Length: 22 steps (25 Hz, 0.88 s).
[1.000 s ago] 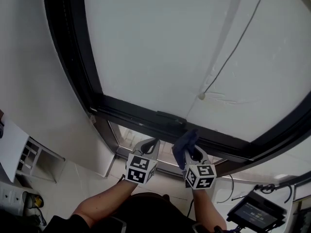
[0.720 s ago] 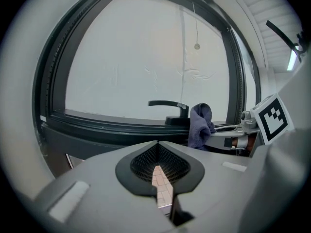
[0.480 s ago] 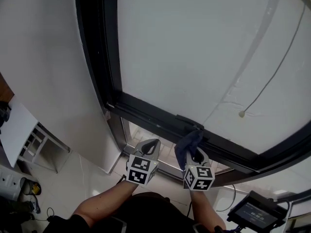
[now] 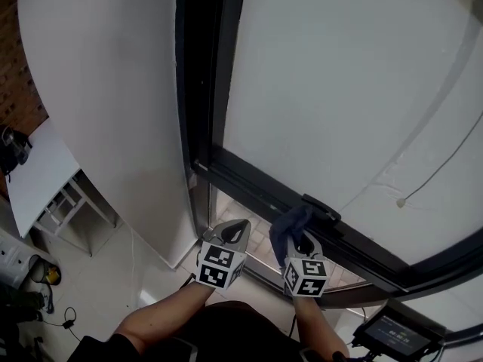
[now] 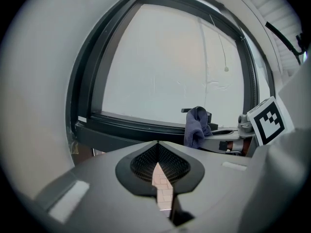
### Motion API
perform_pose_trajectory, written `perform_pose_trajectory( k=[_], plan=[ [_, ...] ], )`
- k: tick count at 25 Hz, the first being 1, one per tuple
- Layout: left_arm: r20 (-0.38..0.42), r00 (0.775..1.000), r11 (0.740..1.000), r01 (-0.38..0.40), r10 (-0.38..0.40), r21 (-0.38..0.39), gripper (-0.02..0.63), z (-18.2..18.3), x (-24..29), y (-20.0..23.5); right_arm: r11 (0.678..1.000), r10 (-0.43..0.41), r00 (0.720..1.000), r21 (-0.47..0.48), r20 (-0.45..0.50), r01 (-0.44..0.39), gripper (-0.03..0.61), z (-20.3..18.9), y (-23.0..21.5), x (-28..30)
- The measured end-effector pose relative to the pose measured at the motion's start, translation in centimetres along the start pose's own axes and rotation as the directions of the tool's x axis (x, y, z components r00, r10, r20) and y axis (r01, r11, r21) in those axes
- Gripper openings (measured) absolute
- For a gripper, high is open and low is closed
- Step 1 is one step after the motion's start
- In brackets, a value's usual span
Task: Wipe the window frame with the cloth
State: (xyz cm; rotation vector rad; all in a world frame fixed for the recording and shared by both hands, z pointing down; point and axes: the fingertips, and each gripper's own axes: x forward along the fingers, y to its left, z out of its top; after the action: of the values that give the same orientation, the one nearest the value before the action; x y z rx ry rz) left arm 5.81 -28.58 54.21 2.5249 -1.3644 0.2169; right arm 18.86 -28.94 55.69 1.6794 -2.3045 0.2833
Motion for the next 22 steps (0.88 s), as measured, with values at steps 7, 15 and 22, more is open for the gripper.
perform_pose_trajectory(
  k=[7, 15, 22],
  plan=[
    [0.023, 0.997, 0.998, -0.068, 0.068, -0.008, -0.008, 0.6, -1.0, 4.0, 0.999, 0.042, 0.999, -0.025, -0.007, -0.042, 0.087, 0.9, 2.9, 2.7],
    [0.025, 0.993, 0.994, -0.111, 0.112, -0.024, -0.006, 0.9, -2.1, 7.6, 0.996, 0.084, 0.996, -0.024, -0.008, -0.085, 0.087, 1.9, 5.6, 4.9],
    [0.032, 0.988, 0.988, -0.149, 0.151, -0.048, -0.008, 0.9, -3.2, 10.7, 0.992, 0.119, 0.993, -0.049, -0.016, -0.120, 0.089, 2.5, 7.9, 7.2]
  ],
)
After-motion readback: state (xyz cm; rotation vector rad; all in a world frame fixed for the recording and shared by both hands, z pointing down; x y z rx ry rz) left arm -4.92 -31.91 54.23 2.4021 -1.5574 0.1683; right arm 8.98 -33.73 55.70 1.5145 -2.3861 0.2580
